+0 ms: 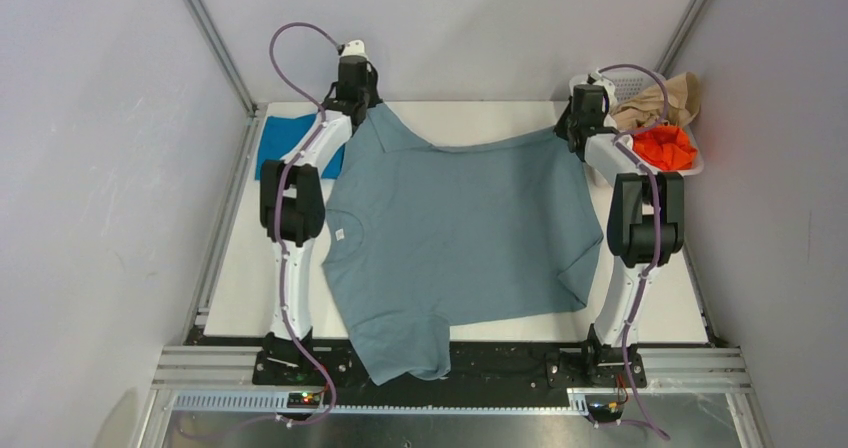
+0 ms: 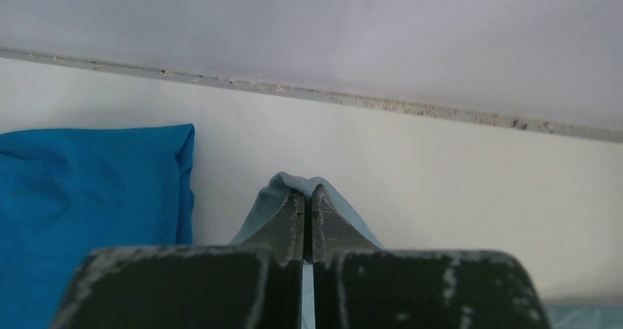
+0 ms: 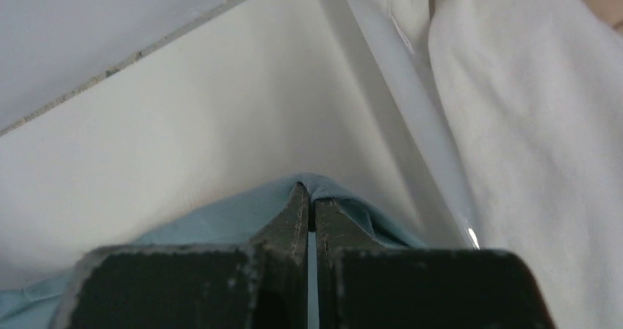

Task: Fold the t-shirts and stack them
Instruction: Flatten out the tshirt

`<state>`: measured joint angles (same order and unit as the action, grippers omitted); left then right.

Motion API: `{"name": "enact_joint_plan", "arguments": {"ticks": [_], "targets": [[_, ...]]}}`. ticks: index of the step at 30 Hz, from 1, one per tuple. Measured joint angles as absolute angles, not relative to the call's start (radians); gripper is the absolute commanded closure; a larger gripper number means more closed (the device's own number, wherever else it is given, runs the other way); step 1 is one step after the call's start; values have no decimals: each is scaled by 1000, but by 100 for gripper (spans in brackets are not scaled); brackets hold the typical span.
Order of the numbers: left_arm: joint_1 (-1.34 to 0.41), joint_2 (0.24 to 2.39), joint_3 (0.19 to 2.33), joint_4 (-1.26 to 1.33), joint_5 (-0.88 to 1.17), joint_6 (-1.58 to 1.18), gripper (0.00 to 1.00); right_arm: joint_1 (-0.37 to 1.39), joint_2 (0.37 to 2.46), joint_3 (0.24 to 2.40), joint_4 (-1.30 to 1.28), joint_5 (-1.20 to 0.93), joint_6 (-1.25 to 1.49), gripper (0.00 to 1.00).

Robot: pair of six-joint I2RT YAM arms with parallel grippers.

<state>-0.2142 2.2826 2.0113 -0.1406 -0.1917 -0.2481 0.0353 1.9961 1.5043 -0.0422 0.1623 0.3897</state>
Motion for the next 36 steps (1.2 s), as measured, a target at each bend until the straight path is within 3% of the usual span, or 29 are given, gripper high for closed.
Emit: {"name": "enact_joint_plan", "arguments": {"ticks": [1,3,5,7,15,17,21,27,36], "targets": [[-213,2300,2036,-145,-193,-260,100,36,2003,1516,-51,163,390,97],[-213,2334,2077,-144,-199,-282,83,40,2025,1557,-69,165,388,81],[-213,2357,2099,-147,-202,-301,28,44,2055,1609,-79,171,383,52],[-212,2371,2112,-153,-209,-320,5,50,2074,1637,-82,179,379,39],[-204,2376,2143,-167,-196,-397,0,78,2090,1747,-153,218,328,5],[-203,2357,2133,-173,-173,-419,0,94,2065,1747,-169,228,302,1],[-203,2229,1984,-180,-112,-493,0,144,1955,1662,-186,227,287,1],[-207,2094,1821,-179,-56,-614,0,234,1706,1351,-213,95,361,1],[-211,2175,1779,-181,-8,-772,0,295,1727,1162,-287,-62,416,1]]}}
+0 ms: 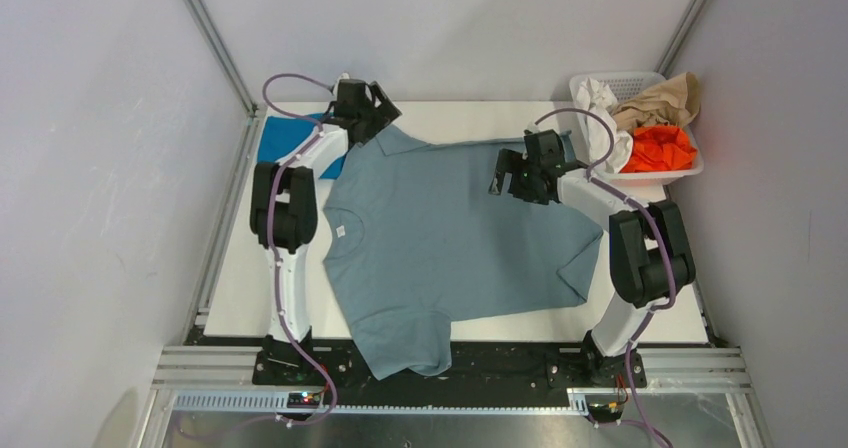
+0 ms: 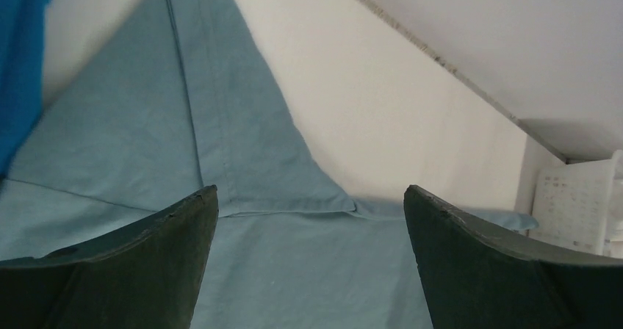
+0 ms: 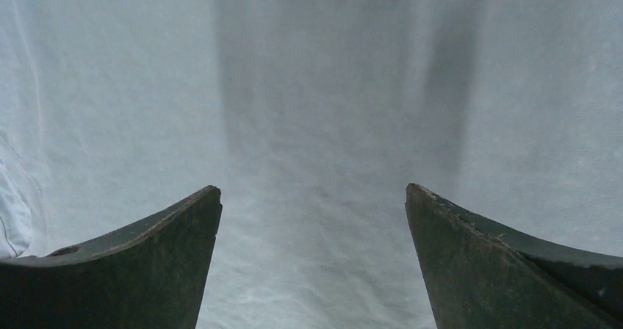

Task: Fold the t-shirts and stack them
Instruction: Flatten out the tshirt

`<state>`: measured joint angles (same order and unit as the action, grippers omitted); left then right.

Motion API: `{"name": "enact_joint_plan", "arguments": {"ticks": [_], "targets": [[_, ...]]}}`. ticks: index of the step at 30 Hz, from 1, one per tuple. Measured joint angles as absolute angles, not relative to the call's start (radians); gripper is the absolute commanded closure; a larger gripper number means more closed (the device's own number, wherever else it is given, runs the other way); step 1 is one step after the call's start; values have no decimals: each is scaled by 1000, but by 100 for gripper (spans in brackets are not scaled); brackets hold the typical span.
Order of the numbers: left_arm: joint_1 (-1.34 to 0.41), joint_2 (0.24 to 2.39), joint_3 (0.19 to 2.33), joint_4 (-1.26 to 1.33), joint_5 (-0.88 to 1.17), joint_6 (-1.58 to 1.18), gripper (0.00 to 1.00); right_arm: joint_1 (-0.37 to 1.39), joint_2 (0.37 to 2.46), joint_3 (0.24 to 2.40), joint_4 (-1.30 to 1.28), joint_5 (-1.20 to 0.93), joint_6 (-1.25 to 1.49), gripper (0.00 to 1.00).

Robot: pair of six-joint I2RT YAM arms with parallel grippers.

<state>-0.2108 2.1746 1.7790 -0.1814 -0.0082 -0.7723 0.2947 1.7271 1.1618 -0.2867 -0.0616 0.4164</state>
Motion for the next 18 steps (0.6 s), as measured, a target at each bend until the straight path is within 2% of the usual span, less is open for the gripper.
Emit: {"name": "enact_joint_plan", "arguments": {"ticks": [8,18], "targets": [[-215,2300,1795,-192,33,-857,0,297,1736,1132,-275,-80,419,0],[-220,2311,1795,-190,29,-875,0,297,1750,1090,-257,-68,435,1]]}}
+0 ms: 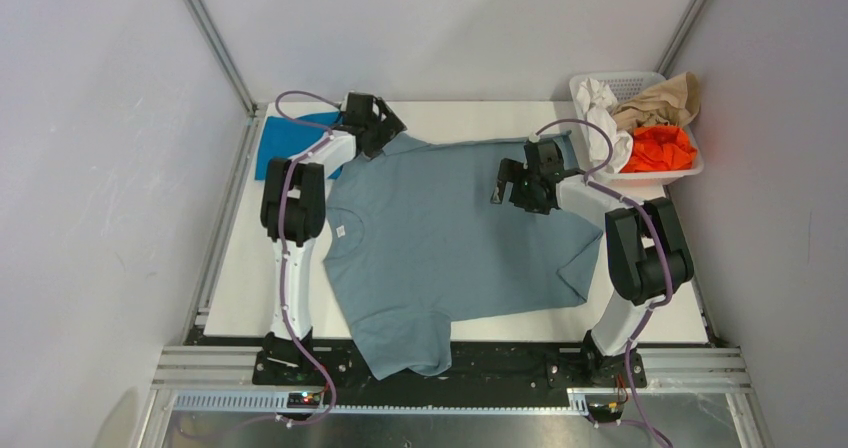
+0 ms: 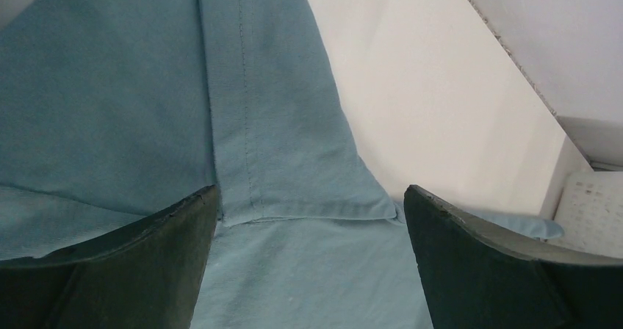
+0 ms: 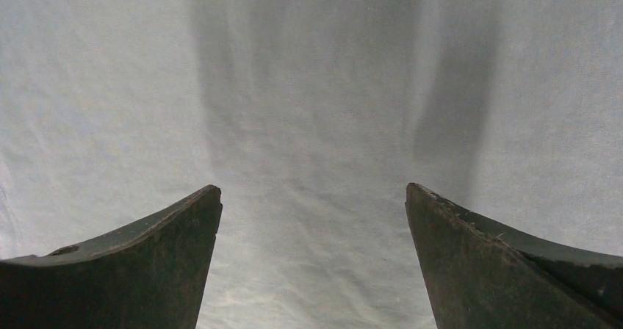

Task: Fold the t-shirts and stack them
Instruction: Flatten out the tshirt

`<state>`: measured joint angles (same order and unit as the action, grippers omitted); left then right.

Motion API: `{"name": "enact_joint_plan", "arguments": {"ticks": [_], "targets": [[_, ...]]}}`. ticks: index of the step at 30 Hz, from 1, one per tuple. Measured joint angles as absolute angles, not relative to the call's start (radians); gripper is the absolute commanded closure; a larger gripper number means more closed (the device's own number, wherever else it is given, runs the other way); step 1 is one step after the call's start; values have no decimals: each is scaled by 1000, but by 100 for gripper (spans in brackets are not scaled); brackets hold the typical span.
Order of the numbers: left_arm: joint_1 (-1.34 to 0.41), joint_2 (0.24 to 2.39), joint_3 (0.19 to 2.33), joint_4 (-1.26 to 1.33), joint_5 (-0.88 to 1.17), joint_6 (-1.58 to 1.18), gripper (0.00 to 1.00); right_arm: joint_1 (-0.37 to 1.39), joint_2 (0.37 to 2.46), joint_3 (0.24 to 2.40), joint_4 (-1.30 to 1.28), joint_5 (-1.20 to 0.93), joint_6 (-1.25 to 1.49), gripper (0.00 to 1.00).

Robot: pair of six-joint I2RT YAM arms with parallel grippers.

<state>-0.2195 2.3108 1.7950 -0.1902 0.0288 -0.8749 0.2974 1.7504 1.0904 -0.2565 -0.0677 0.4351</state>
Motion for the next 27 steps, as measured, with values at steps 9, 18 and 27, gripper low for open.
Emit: {"name": "enact_joint_plan", "arguments": {"ticks": [9,18,27], "targets": [[-224,2310,1760,-158,28,-919,0,297,1750,1087,-253,-49,438,1],[-226,2321,1768,-136,33,-961,22,297,1750,1068,-252,-34,438,1],[-230,2322,1773,-124,-1,-979,53,294,1750,1068,-252,-23,437,1]]}}
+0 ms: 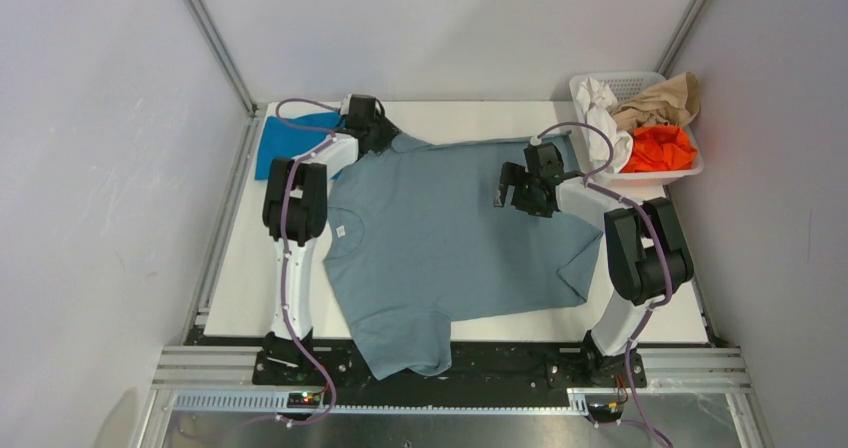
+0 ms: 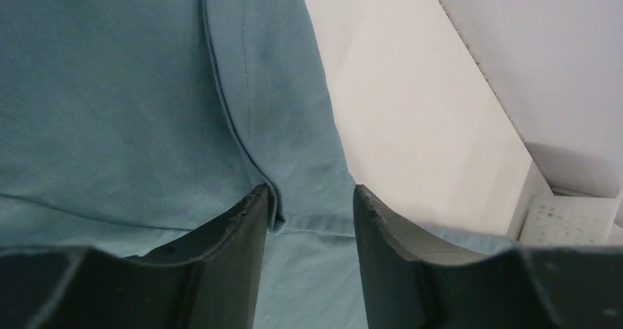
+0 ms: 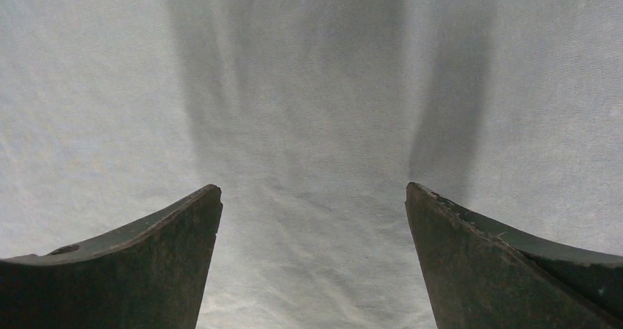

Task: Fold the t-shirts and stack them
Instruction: Flatten out the tshirt

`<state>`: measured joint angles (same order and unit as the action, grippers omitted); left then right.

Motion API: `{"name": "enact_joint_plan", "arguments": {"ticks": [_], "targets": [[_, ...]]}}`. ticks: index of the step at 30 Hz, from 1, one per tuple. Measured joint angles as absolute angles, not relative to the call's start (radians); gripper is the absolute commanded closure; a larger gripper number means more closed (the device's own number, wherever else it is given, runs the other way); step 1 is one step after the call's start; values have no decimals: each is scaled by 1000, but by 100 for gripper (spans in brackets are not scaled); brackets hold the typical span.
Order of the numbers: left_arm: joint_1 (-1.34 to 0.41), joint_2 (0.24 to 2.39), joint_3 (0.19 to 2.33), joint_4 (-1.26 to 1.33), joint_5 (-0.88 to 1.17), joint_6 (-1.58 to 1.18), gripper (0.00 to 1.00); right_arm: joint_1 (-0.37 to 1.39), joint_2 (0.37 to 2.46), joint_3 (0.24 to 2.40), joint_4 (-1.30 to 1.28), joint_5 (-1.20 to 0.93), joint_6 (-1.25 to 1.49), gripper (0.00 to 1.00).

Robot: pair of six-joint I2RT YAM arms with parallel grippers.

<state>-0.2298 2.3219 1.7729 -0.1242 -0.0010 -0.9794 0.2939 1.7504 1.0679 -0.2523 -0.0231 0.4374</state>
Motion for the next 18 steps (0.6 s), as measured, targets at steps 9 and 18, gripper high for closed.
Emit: {"name": "enact_joint_plan", "arguments": {"ticks": [9,18], "targets": [[-230,2330,1773,-118,-9,-999,66,290,1750,1068,-258,22,437,1],[-230,2330,1756,-140,-23,-1021,98,290,1750,1068,-278,71,441,1]]}}
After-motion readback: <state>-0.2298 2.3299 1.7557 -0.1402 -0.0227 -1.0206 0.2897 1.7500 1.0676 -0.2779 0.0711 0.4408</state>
